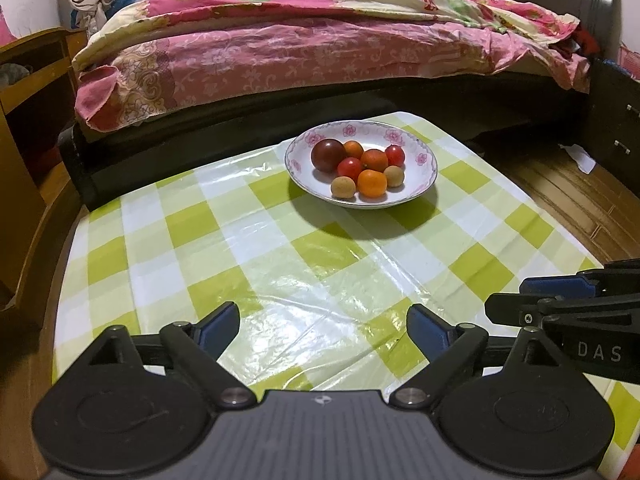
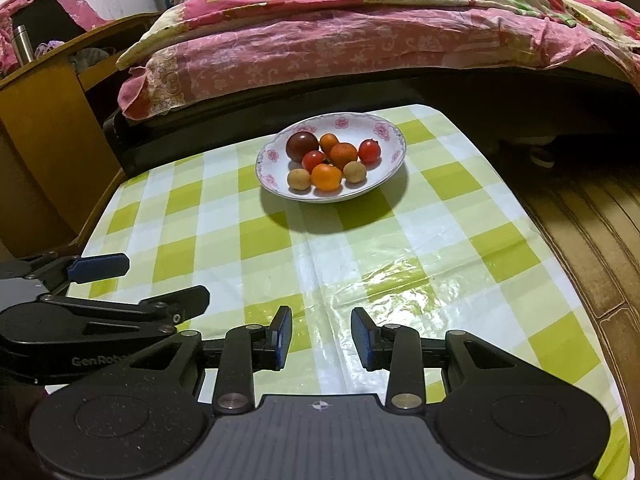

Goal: Organize fruits

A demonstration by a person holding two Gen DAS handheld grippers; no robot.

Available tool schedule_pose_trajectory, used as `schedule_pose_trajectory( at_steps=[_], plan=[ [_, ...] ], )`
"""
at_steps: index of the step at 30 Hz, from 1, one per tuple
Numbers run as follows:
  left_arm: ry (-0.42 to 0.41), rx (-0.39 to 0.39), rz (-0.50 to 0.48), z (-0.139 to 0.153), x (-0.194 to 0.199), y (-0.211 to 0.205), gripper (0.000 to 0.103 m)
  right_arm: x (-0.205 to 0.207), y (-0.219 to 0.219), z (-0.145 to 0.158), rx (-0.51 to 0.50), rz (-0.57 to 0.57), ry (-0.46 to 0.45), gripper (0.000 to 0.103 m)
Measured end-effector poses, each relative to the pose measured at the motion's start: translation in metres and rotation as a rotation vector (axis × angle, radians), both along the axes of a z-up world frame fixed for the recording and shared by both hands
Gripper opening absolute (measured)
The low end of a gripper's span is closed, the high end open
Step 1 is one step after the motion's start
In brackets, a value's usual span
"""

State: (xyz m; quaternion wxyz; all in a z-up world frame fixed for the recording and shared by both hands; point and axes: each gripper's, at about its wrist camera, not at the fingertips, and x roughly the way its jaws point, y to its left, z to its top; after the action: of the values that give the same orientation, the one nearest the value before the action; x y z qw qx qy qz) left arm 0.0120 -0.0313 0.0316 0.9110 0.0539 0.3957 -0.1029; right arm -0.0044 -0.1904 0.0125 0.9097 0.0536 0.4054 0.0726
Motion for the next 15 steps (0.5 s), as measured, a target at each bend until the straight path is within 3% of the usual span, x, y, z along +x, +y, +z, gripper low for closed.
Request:
schedule_pose_trajectory(
  at_steps=[15],
  plan=[
    [0.005, 0.044, 0.014, -0.0038, -0.0063, -0.0045, 0.101, -0.0069, 0.0019, -0.0056, -0.002, 0.005, 0.005, 0.031]
  ],
)
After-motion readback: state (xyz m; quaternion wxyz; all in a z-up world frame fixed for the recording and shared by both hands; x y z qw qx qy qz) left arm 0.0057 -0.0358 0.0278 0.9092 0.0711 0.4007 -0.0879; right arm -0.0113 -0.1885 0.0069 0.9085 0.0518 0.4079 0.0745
